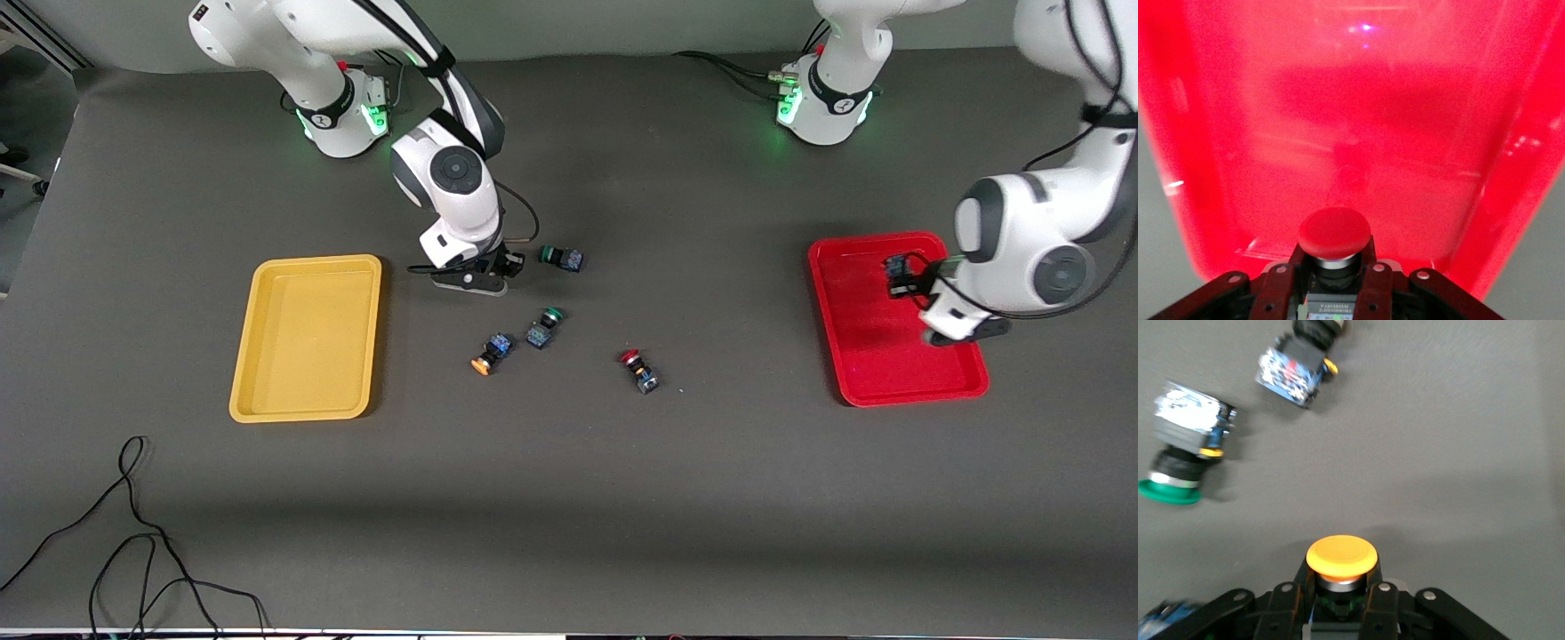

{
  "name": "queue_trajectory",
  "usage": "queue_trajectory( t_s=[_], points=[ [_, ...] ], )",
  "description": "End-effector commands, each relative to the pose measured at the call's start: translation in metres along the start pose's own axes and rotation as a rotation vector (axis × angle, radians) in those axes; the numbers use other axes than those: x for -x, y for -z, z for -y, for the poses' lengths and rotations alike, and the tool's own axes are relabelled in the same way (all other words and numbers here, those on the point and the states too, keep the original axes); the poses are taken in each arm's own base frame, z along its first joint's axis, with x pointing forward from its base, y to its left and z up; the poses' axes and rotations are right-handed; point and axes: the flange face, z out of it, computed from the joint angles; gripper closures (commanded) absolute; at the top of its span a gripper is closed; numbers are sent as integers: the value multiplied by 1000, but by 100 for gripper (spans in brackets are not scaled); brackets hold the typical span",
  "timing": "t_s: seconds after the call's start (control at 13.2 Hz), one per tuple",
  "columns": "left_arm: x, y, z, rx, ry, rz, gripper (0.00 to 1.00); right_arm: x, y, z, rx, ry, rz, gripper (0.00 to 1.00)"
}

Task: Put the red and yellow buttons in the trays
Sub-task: 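Carry the yellow button into the yellow tray with the right gripper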

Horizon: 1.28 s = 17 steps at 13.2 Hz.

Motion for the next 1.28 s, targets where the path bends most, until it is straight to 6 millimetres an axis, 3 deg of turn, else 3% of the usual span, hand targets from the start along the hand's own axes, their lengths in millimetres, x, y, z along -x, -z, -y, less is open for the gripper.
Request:
queue_trajectory(
  t_s=[0.0, 0.08, 0.23, 0.38, 0.53, 0.68, 0.75, 0.98, 1.13, 1.21],
  points=[
    [5, -9, -5, -18, 8, -12, 22, -44, 67, -23, 37, 72, 15, 91],
    [4, 9, -6, -18, 9, -21, 0, -70, 83, -54, 33, 131, 16, 91],
    [-4, 61, -12, -26, 10, 20, 0, -129, 95, -136, 38, 212, 24, 91],
    [-10, 118, -43, -18, -6, 36, 0, -176, 89, -221, 46, 296, 28, 91],
    [-17, 159, -98, -22, 14, 16, 0, -202, 60, -286, 80, 347, 19, 91],
    [-26, 172, -160, 59, 61, 11, 0, -213, 15, -343, 83, 358, 30, 91],
    [-29, 169, -203, 101, 131, 30, 0, -217, -11, -353, 65, 371, 42, 91],
    [-40, 142, -292, 196, 406, 121, 0, -218, -69, -358, 6, 373, 64, 91],
    [-43, 131, -326, 283, 571, 120, 0, -219, -77, -358, -13, 382, 55, 85],
    [-35, 118, -353, 292, 633, 119, 0, -221, -74, -357, -18, 380, 52, 43]
  ],
)
